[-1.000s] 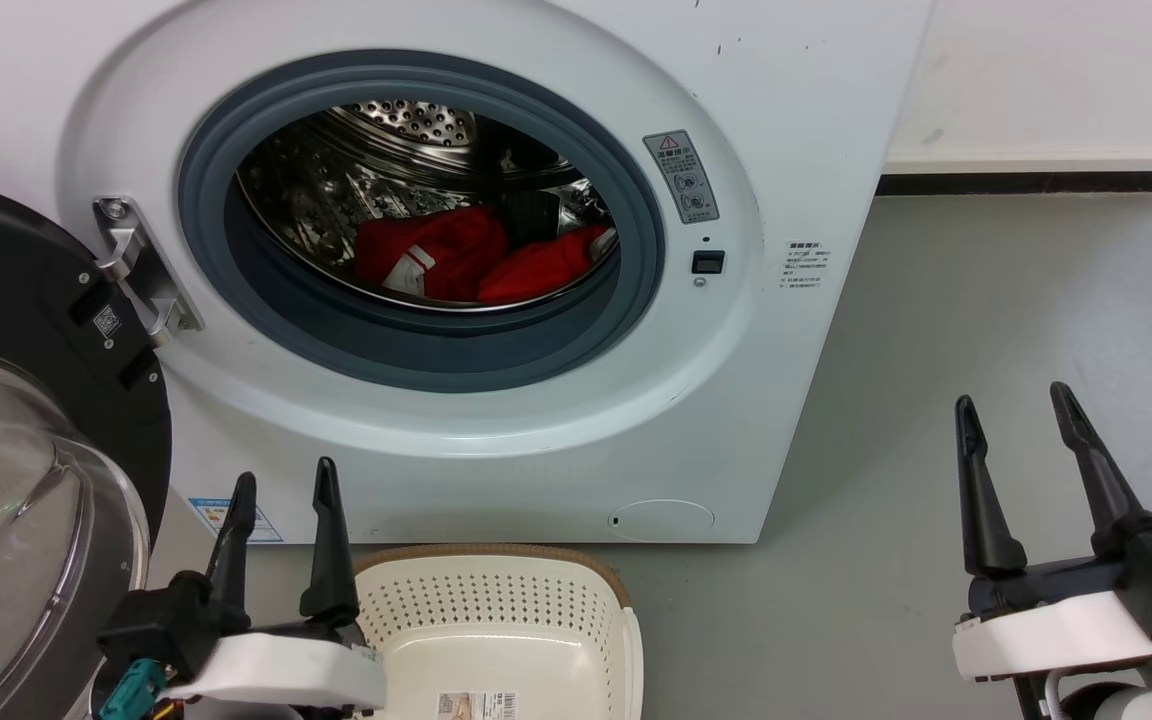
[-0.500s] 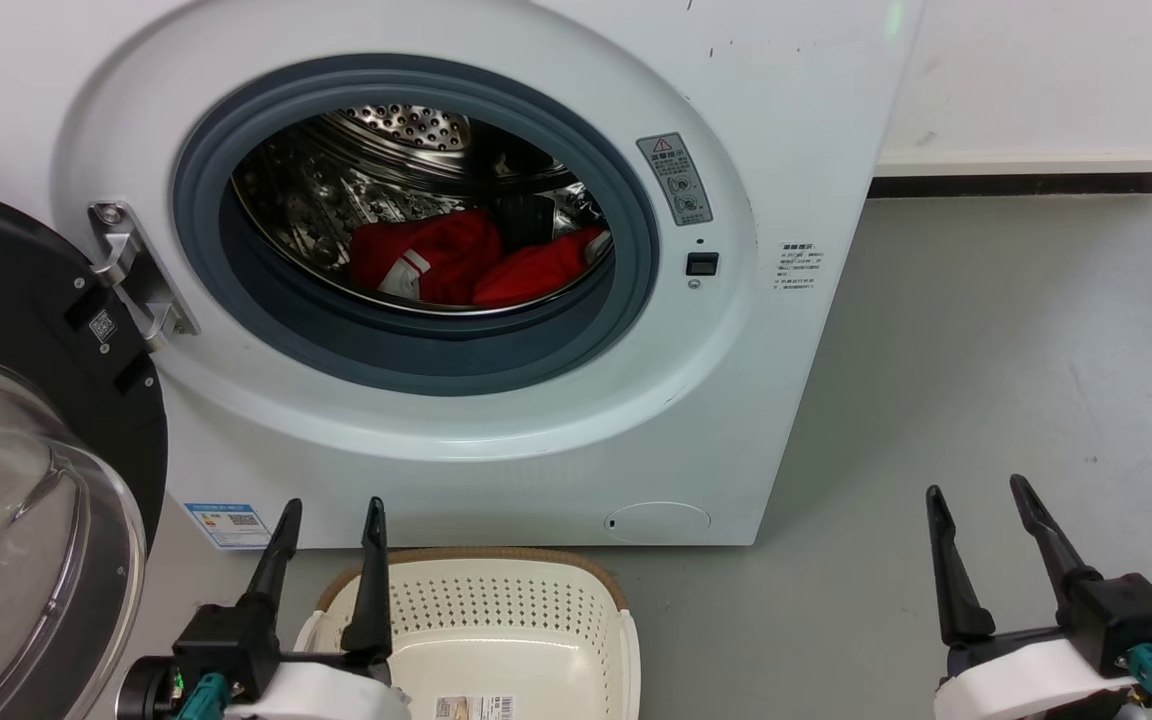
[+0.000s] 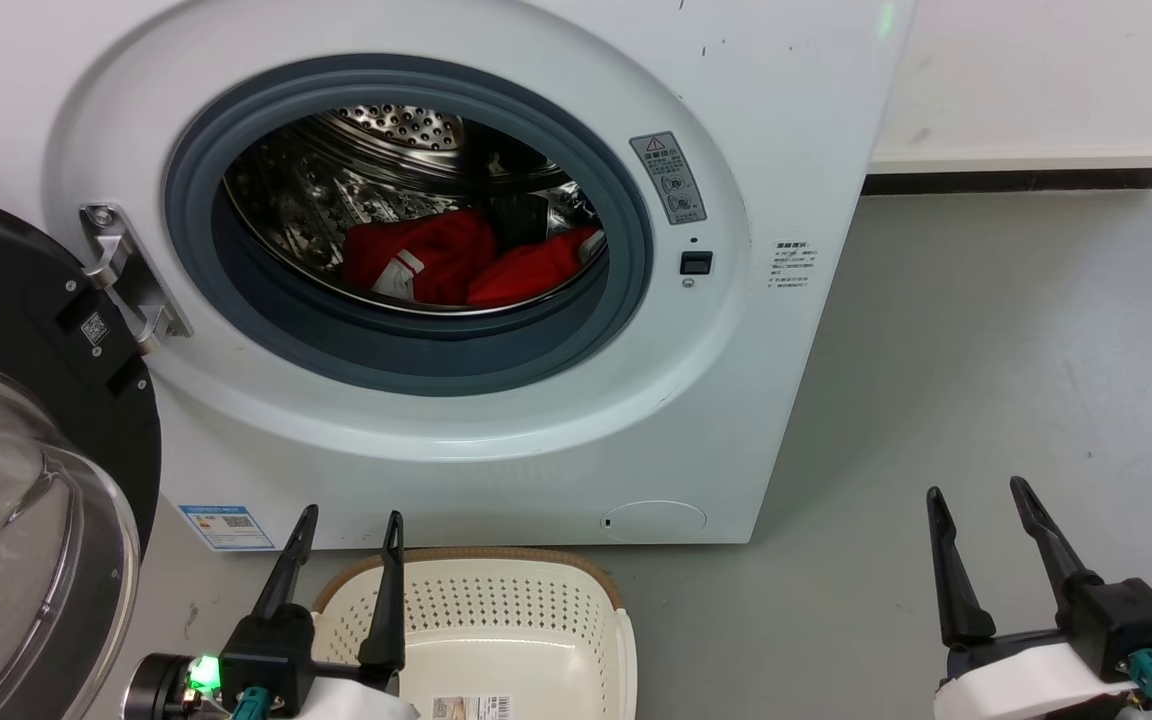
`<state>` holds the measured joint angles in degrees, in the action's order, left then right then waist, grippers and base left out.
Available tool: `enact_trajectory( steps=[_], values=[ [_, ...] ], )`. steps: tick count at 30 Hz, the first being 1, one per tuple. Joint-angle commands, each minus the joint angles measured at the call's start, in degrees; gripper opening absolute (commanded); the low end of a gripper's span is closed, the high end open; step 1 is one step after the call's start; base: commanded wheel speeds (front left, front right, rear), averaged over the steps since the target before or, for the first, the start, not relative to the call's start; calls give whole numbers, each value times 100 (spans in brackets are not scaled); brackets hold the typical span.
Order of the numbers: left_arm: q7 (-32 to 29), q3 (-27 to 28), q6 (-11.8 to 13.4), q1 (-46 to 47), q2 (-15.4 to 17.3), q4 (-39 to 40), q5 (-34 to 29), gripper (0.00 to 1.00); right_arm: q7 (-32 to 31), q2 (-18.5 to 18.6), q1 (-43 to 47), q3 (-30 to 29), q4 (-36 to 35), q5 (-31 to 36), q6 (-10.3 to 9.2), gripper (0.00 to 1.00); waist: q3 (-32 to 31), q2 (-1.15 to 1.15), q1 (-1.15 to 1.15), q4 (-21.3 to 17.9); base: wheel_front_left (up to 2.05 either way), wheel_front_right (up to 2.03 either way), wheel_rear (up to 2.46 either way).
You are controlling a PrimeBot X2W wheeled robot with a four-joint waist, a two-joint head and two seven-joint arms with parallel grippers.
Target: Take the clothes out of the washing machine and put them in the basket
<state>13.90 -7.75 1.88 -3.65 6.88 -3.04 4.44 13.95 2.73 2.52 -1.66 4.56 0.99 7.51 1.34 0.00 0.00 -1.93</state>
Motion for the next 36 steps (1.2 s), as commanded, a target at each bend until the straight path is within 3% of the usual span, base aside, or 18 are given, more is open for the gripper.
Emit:
enact_trajectory(
  steps=[1, 25, 30, 36],
  values=[
    [58, 16, 30, -8, 4, 69, -79, 100, 54, 23, -38, -19, 36, -76, -4, 100, 5, 0, 0, -3, 0, 0, 0],
    [133, 503, -485, 57, -260, -65, -260, 100, 131, 23, -162, -24, 154, -273, -4, 100, 228, 0, 0, -130, 0, 0, 0],
    [133, 609, -631, 320, -156, -156, -264, 100, 130, 22, -375, 23, 111, -338, -4, 100, 616, 0, 0, -365, 0, 0, 0],
    [132, 742, -806, 1095, 235, -603, -204, 100, 127, 19, -705, 41, -34, -537, -4, 100, 1535, 0, 0, -736, 0, 0, 0]
  ],
)
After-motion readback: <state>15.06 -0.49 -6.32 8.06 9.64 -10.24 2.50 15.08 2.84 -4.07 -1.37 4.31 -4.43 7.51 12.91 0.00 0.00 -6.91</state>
